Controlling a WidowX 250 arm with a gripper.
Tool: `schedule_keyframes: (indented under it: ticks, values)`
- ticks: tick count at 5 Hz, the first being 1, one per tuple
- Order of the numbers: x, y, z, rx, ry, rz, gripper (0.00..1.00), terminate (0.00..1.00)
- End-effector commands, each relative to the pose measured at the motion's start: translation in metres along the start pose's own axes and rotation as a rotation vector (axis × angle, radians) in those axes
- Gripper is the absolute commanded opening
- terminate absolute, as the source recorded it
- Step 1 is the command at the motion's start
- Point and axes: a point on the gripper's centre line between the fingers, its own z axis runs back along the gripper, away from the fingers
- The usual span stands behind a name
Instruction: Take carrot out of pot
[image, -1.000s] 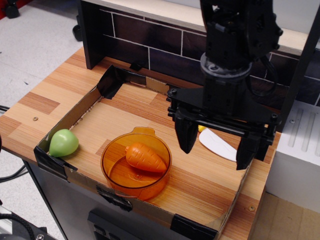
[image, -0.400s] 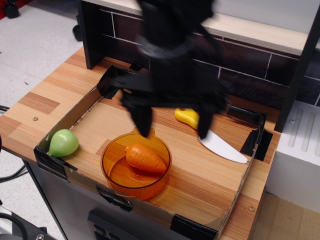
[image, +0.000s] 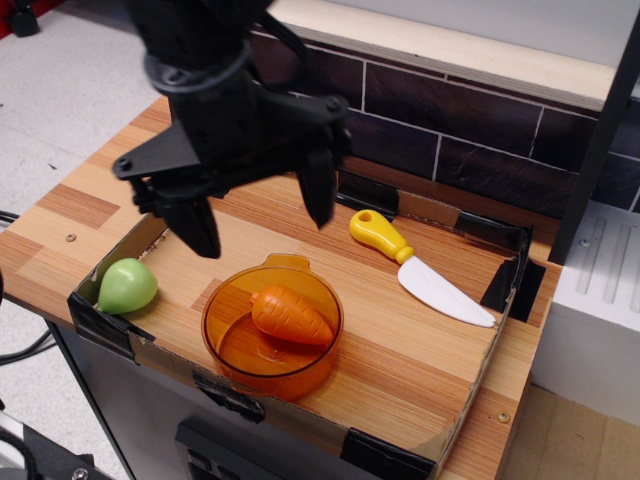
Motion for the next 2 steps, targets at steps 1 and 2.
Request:
schedule_keyframes:
  ticks: [1, 2]
  values:
    - [-0.007, 0.012, -0.015, 0.096, -0.040, 0.374, 1.00, 0.00]
    - [0.000, 0.007, -0.026, 0.139, -0.035, 0.475, 1.00, 0.00]
